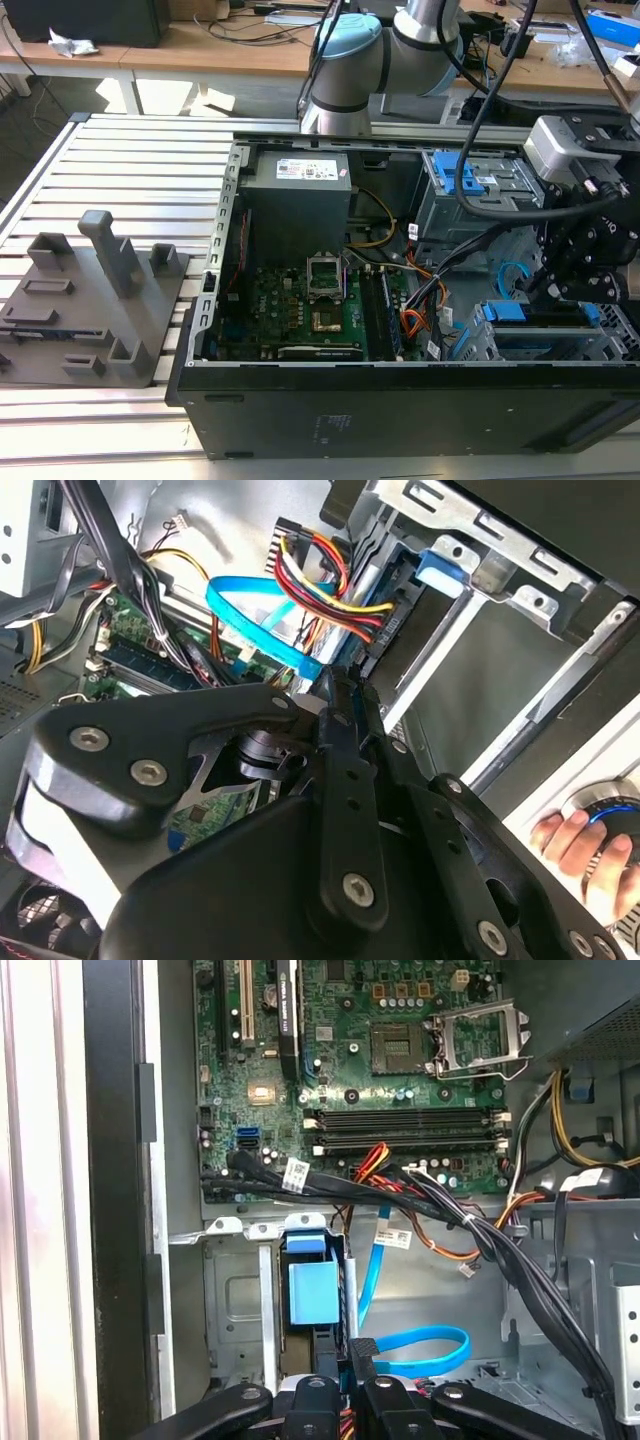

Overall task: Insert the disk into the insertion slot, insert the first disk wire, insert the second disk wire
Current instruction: 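Insert the second disk wire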

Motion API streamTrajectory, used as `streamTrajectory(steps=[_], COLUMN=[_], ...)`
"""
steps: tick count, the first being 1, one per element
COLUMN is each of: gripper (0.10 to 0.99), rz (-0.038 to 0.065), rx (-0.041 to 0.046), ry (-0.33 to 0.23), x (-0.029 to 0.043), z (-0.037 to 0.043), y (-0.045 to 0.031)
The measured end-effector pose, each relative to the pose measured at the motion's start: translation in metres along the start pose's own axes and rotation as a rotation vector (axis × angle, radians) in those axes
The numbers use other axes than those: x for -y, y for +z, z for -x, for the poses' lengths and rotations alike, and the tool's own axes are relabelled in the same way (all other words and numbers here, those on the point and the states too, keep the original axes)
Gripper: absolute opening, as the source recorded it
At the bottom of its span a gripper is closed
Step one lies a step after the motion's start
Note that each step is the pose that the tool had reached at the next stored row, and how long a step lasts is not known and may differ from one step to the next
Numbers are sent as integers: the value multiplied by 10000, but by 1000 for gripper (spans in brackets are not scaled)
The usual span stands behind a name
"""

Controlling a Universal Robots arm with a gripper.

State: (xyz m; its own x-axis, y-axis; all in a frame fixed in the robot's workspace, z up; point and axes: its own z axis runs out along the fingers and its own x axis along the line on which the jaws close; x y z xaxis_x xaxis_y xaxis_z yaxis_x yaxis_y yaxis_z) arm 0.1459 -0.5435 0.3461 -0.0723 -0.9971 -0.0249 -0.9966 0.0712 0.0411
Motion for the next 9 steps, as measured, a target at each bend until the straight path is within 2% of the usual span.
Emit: streamTrajectory(steps=[9], gripper=[165], rz=[2], rx=[0], ry=[0], x=[87], z=[-11], y=[28])
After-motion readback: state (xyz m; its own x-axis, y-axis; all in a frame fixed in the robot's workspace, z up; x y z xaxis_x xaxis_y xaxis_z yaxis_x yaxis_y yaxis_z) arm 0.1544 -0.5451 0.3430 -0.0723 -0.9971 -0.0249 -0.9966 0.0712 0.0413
